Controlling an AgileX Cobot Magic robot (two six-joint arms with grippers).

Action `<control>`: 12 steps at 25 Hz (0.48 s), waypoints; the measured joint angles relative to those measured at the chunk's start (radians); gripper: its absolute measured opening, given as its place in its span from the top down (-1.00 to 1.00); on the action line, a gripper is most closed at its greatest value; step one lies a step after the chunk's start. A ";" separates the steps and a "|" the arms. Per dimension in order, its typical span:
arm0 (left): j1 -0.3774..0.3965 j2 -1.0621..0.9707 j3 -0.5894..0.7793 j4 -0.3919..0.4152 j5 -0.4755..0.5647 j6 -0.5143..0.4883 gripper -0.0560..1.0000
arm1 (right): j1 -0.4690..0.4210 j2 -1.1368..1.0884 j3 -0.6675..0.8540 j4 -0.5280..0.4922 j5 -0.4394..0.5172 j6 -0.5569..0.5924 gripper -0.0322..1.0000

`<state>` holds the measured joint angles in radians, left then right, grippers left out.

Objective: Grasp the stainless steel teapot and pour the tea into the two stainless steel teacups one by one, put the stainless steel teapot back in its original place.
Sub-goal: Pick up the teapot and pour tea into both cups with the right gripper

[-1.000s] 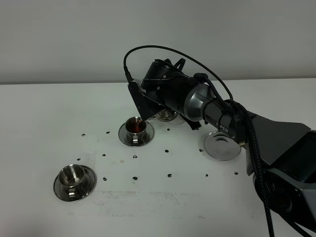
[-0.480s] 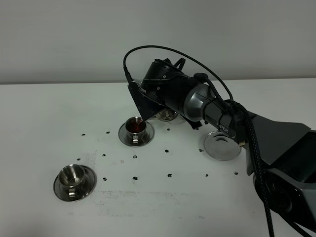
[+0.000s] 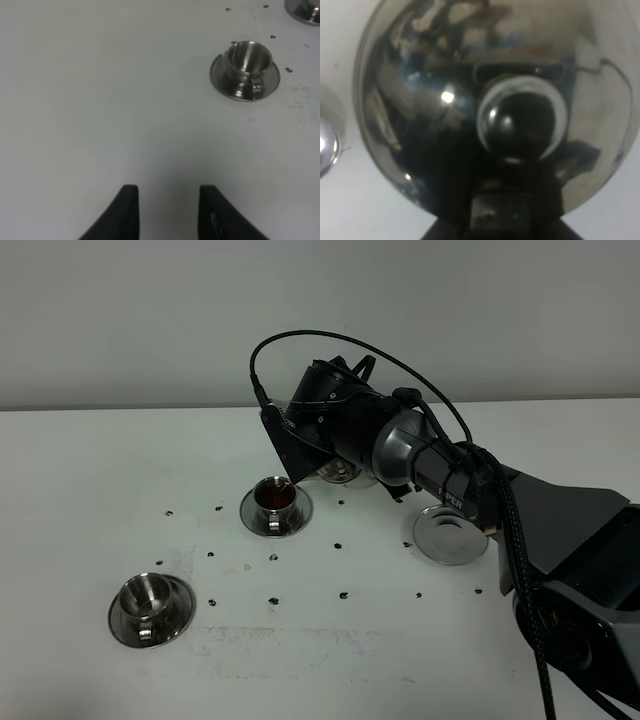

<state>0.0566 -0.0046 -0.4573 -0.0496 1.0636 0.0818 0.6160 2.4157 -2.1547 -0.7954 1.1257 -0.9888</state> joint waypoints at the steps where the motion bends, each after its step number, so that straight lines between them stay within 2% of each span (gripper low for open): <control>1: 0.000 0.000 0.000 0.000 0.000 0.000 0.31 | 0.000 0.000 0.000 -0.003 -0.001 0.000 0.60; 12: 0.000 0.000 0.000 0.000 0.000 0.000 0.31 | 0.002 0.000 0.000 -0.025 -0.010 0.000 0.60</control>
<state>0.0566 -0.0046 -0.4573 -0.0496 1.0636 0.0818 0.6184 2.4157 -2.1547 -0.8206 1.1157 -0.9888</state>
